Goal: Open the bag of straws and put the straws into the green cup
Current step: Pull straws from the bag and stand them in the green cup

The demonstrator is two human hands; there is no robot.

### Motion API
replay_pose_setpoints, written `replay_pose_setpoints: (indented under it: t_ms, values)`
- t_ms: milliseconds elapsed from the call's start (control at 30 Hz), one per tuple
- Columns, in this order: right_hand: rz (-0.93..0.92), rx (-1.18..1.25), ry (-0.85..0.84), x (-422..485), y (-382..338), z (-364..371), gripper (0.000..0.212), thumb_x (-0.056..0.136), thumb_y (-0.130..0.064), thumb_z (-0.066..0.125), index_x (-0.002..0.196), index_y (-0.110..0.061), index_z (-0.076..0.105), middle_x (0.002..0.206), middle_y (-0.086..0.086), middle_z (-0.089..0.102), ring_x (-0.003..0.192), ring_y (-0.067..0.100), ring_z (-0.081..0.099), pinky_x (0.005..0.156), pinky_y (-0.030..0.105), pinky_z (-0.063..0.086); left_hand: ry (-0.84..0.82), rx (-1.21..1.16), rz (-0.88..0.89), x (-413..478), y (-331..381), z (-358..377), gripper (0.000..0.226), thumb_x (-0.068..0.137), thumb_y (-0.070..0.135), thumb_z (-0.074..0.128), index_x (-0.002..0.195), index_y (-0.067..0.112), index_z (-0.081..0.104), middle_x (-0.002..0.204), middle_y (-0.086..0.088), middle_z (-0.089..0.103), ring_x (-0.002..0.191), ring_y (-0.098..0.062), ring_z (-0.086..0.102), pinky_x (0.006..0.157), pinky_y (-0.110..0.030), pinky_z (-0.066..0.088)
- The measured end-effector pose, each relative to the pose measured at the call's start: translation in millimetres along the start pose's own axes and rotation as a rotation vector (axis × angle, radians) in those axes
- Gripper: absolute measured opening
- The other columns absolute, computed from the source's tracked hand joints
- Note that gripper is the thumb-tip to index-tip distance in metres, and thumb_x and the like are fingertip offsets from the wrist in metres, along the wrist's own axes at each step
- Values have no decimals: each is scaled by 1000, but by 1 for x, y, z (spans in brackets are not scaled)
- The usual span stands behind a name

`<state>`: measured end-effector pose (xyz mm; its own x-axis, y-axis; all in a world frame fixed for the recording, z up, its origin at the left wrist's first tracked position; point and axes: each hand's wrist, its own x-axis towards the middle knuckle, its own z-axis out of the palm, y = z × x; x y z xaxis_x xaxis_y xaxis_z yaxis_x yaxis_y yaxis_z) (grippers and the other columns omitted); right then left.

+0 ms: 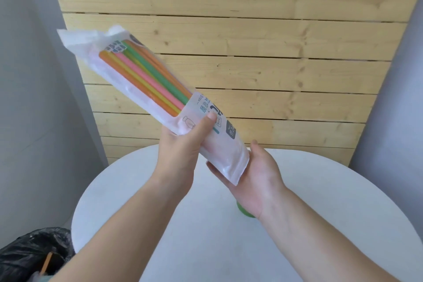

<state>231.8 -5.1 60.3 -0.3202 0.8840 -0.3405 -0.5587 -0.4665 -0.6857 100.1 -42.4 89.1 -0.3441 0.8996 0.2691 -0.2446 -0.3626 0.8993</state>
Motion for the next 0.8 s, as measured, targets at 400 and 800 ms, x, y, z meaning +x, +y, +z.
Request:
replay_pose_setpoints:
  t_ms: [400,800]
  values:
    - [-11,-43,74,12,0,-3,41,102,-27,40,118,-7,71,111,13,77,104,31,73,101,48,52,-19,60,23,10,-6,10,33,92,7,74,124,7,65,118,-22,73,109,-34,73,91,-49,61]
    - [-222,-664,199,11,1,-5,50,100,-52,34,98,-13,66,75,6,67,51,20,57,53,33,49,167,-159,-116,3,-11,-11,30,98,18,69,126,9,65,111,-13,75,114,-33,72,95,-49,58]
